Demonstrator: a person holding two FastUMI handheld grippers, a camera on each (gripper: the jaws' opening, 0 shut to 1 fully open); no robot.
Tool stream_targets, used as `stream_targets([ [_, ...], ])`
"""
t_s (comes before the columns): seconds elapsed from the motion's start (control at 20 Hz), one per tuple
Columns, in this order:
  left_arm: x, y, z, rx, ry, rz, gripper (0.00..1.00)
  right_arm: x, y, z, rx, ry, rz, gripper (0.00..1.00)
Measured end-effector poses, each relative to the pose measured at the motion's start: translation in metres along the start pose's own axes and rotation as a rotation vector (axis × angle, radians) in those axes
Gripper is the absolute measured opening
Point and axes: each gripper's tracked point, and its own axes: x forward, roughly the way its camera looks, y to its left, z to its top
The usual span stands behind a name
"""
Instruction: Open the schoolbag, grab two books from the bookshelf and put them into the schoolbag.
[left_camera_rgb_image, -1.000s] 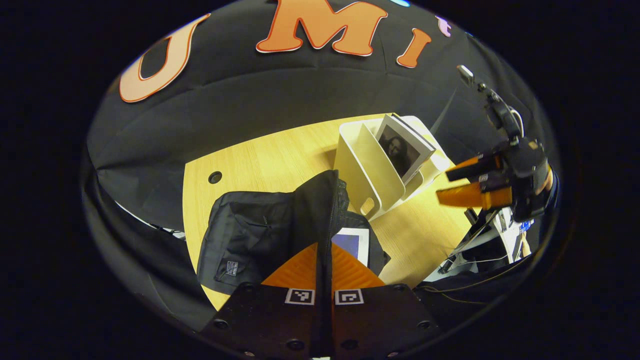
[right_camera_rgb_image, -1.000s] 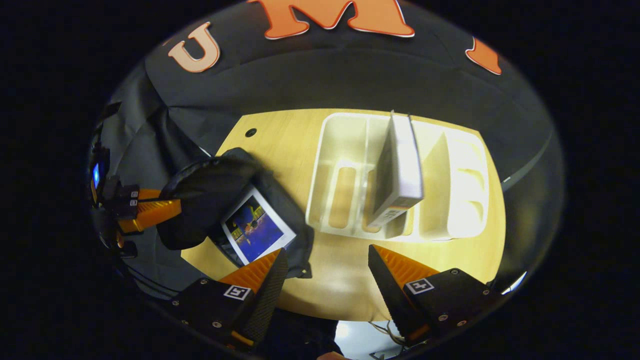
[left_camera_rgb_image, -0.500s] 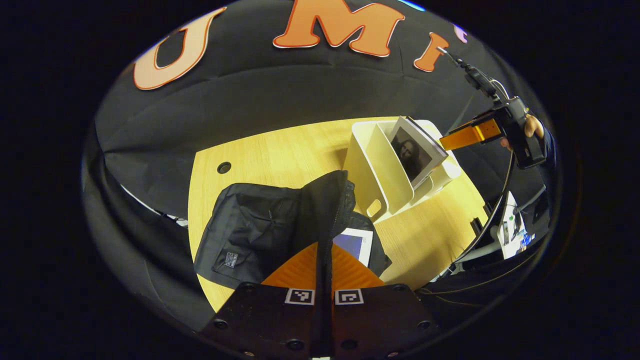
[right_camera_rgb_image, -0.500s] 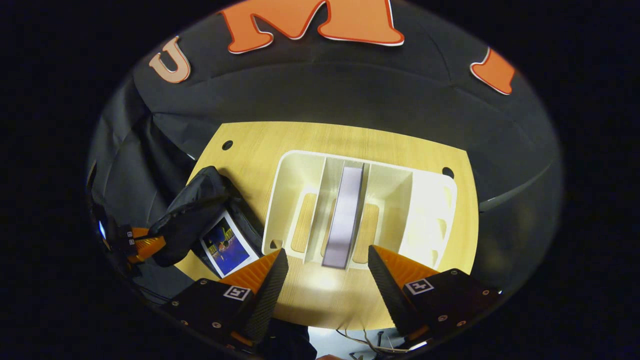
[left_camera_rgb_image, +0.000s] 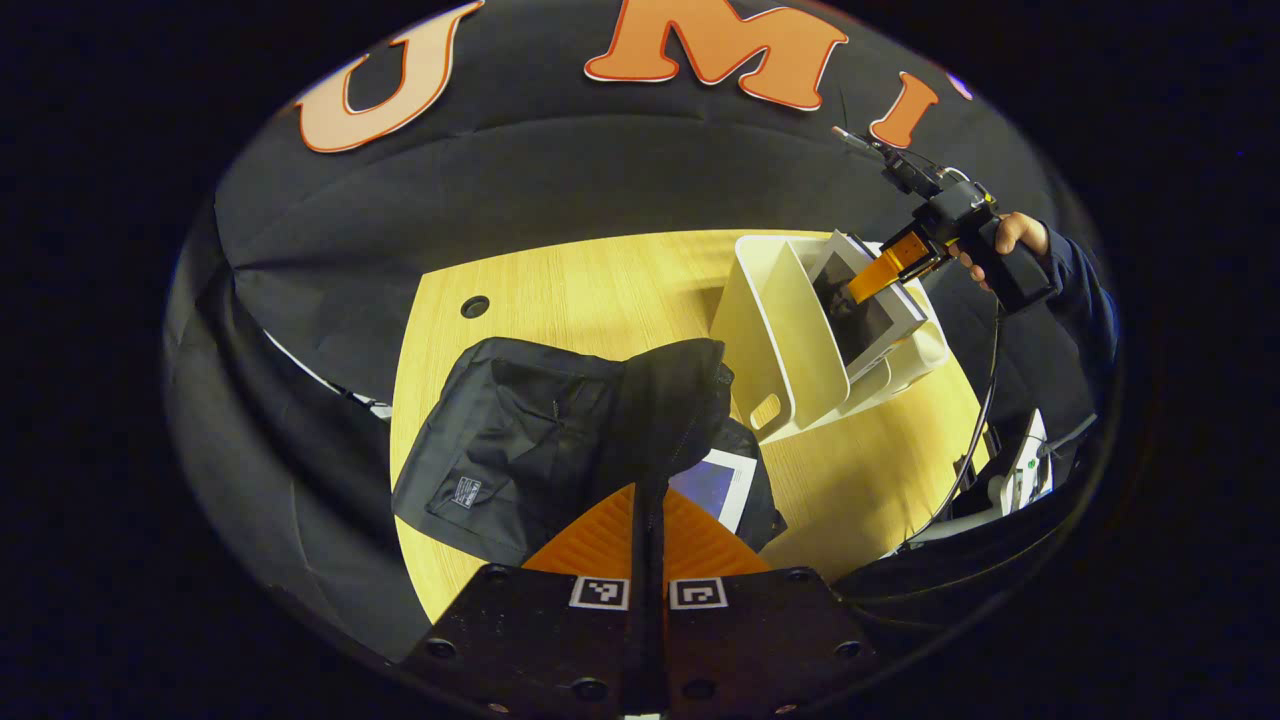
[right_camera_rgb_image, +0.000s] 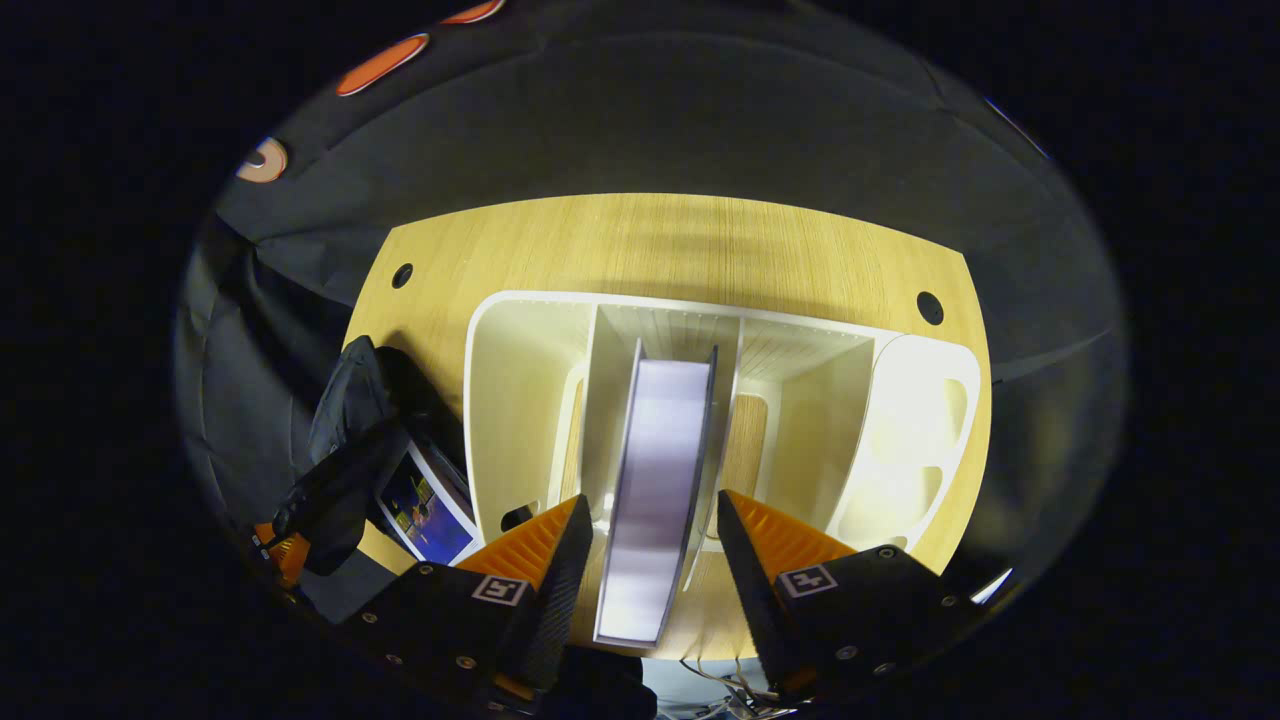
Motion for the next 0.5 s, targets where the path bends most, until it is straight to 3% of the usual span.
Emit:
stream_targets([
  [0.1,0.002,-0.002,0.001,-0.014,0.006,0.005,0.01,0.005,-0.001,0.000,0.002,0.019,-0.001,0.62],
  [0.15,0.002,-0.004,0.001,-0.018,0.009,0.006,0.01,0.003,-0.002,-0.001,0.007,0.028,-0.008,0.43],
  [0.2,0.001,-0.003,0.001,-0.022,0.010,0.011,0.01,0.005,-0.003,0.000,0.019,0.027,-0.009,0.46],
  [0.3,0.002,-0.003,0.001,-0.026,0.011,0.018,0.01,0.004,-0.003,-0.002,0.036,0.036,-0.006,0.39],
  [0.35,0.002,-0.004,0.002,-0.026,0.009,0.020,0.01,0.000,-0.004,-0.001,0.036,0.033,-0.006,0.29],
  [0.45,0.001,-0.003,0.003,-0.026,0.002,0.019,0.01,-0.010,-0.007,-0.001,0.037,0.014,-0.012,0.44],
  [0.5,0.001,-0.003,0.003,-0.025,-0.004,0.015,0.01,-0.017,-0.007,-0.002,0.039,0.000,-0.014,0.36],
])
